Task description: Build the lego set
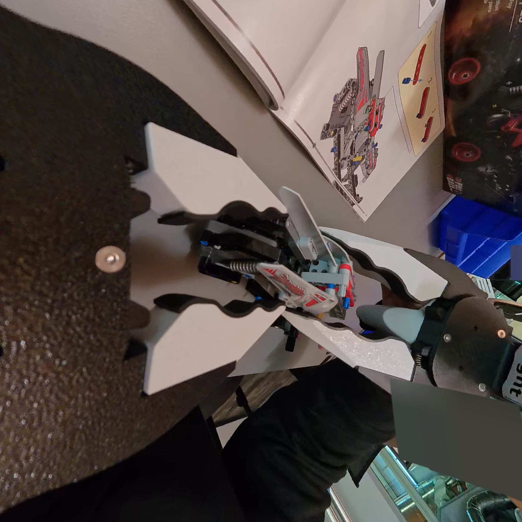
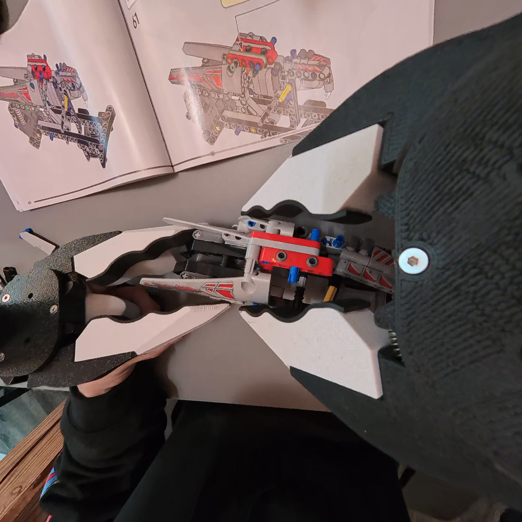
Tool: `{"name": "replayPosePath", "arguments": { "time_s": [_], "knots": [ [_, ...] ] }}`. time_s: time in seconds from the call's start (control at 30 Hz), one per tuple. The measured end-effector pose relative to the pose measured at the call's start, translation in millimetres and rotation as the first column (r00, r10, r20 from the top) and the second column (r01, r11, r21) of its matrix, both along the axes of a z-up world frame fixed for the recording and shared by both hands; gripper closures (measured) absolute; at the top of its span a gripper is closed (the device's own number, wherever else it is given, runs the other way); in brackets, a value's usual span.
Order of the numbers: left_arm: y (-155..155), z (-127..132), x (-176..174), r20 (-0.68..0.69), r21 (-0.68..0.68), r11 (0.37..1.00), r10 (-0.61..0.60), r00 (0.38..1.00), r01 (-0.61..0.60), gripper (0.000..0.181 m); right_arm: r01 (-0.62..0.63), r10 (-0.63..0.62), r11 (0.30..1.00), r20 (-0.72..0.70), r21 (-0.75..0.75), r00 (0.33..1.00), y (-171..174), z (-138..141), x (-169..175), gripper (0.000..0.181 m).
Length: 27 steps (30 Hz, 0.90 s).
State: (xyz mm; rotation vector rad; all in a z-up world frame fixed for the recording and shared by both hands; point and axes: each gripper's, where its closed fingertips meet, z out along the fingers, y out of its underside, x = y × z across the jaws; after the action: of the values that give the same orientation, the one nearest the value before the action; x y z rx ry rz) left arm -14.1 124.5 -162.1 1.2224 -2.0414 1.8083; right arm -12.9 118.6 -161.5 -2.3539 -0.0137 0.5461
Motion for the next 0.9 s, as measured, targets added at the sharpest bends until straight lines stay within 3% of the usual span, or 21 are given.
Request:
{"name": "replayPosePath", "arguments": {
  "time_s": [0.43,0.6,0.9],
  "knots": [
    [2.9,-2.6,7.0,-0.030,-0.010,1.000,-0.008,1.000,0.008,0.128,0.034,-0.038,0.998,-0.061,-0.057,0.997,2.4,-4.8,5.0,0.122],
    [3.5,-5.3,8.4,-0.003,0.046,0.999,-0.005,1.000,0.005,0.134,0.035,-0.038,0.996,-0.037,-0.085,0.999,2.8,-7.7,5.6,0.127],
    [0.8,-1.3,3.0,0.012,0.027,0.999,-0.045,0.999,0.044,0.132,0.030,-0.028,0.998,0.025,-0.058,0.999,2.2,-4.2,3.1,0.125]
  ]
}}
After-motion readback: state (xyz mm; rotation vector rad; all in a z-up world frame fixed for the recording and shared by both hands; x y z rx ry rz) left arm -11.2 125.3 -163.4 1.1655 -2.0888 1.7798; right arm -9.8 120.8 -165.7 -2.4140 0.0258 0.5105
